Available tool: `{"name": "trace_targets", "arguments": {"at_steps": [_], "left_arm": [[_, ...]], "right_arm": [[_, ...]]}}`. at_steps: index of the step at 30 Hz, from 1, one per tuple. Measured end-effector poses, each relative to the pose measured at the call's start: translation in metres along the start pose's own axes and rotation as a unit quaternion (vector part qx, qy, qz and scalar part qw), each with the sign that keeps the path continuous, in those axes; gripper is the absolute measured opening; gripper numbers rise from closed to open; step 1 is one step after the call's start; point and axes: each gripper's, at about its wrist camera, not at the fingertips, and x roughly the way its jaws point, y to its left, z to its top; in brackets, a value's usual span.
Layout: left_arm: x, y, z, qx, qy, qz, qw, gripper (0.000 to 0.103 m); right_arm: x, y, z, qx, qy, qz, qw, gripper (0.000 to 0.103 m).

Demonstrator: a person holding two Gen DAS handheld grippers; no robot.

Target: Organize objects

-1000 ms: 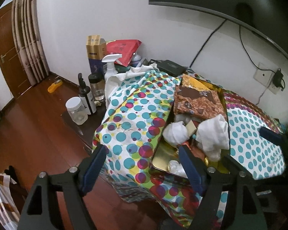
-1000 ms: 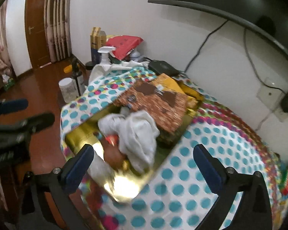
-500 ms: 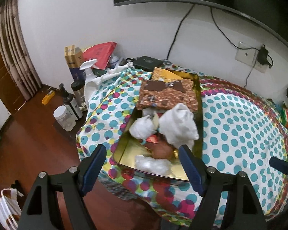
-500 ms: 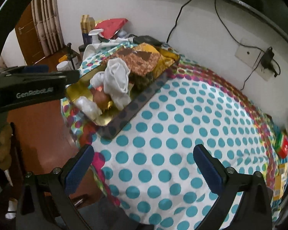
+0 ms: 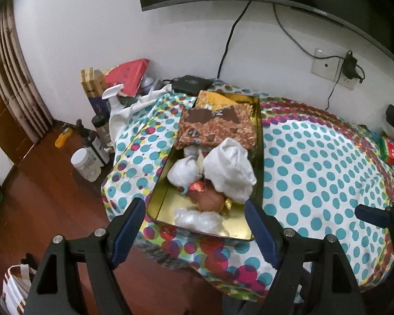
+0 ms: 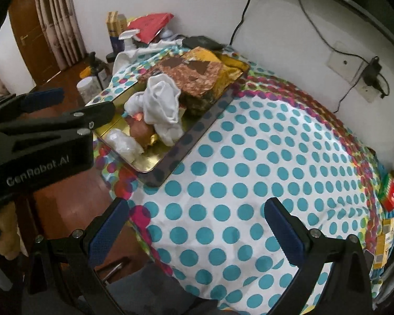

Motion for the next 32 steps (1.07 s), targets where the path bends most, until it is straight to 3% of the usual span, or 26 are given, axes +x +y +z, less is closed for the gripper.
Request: {"name": "trace_targets", "arguments": {"at_steps": [5,15,22,25,32], "left_arm": [[0.002,0.006,0.002,0.0,0.008,0.004,1.0,0.08],[0.01,0.01,0.011,-0.003,0.023,0.01,0.9997,0.08],[0.022,0.013,0.013,-0.013,0.051,-0.012,0.9985,0.08],[0.021,0.014,0.012,-0.02,0.049,-0.029,0.9982,0.08],[0.013,0.01,0.013,-0.008,0.033,-0.031,0.9989,0.08]], "right_arm": [[0.001,0.003,0.012,0.008,0.021,0.028,0.999,0.103],[0.008,0.009,0.03,-0.01,0.042,-0.002,0.999,0.103],[0.014,0.007,0.033,-0.007,0.06,0.002,0.998,0.103],[0.014,0.007,0.033,-0.012,0.059,-0.003,0.998,0.103],[0.013,0.008,0.031,-0.018,0.064,-0.004,0.998,0.103]]}}
